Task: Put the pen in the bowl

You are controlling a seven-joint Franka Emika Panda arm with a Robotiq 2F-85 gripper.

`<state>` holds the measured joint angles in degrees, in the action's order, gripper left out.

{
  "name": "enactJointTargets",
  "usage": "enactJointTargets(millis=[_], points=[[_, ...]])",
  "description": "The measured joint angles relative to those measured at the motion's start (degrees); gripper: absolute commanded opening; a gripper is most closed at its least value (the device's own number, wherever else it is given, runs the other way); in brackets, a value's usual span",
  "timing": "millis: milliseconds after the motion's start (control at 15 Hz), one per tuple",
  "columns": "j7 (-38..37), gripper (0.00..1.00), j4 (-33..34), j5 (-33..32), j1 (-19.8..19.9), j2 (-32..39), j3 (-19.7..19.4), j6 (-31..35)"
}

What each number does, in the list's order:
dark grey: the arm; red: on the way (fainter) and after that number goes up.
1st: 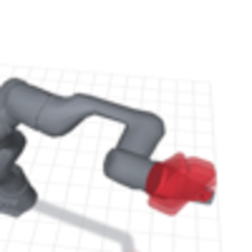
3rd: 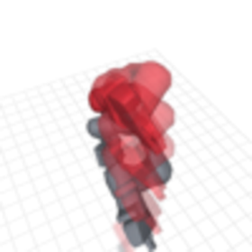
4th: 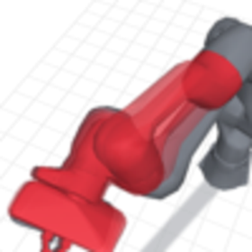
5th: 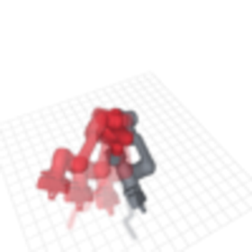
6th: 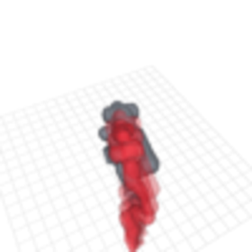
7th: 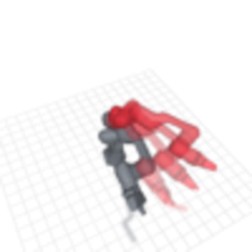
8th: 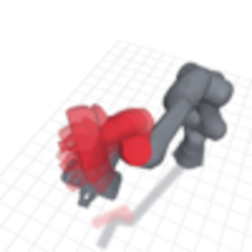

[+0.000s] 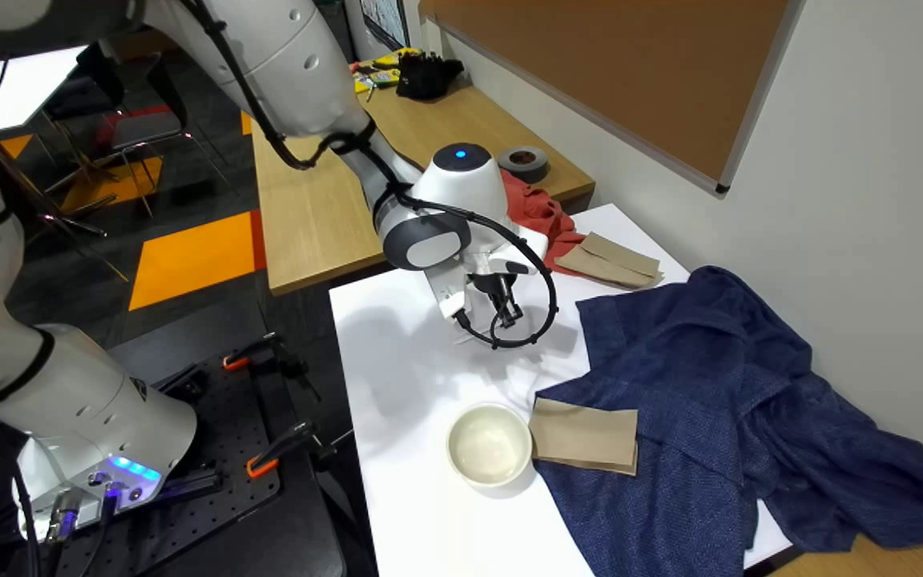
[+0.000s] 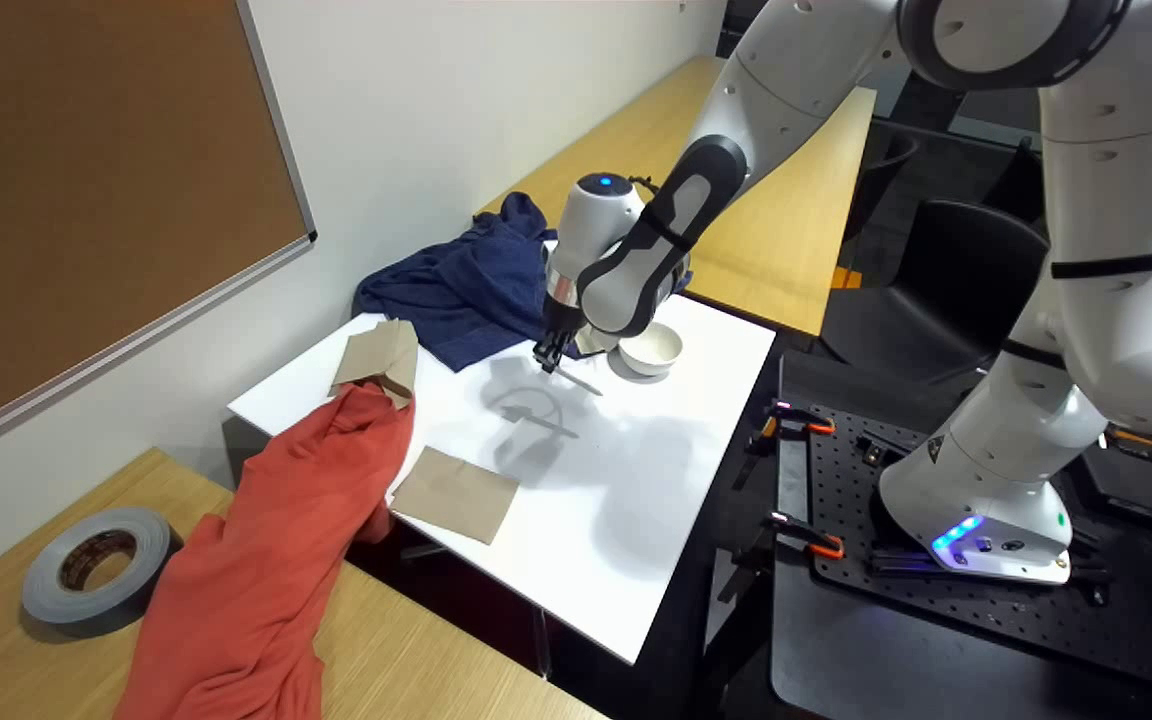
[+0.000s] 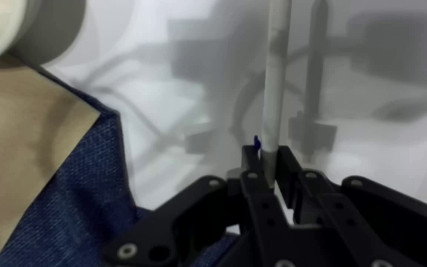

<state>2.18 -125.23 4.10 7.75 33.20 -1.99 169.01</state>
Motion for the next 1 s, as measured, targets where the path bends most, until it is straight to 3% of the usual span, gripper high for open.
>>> enactJointTargets(millis=[400,733,1000], points=[[-9.59,0.04,-3.83,-0.03,-3.38,-6.98,-9.52,4.32],[-19.37,0.04,-6.21,0.05,-9.86,-7.34,-21.04,7.53],[-25.63,0.04,-7.75,2.53,-13.52,-6.21,-27.16,8.61]])
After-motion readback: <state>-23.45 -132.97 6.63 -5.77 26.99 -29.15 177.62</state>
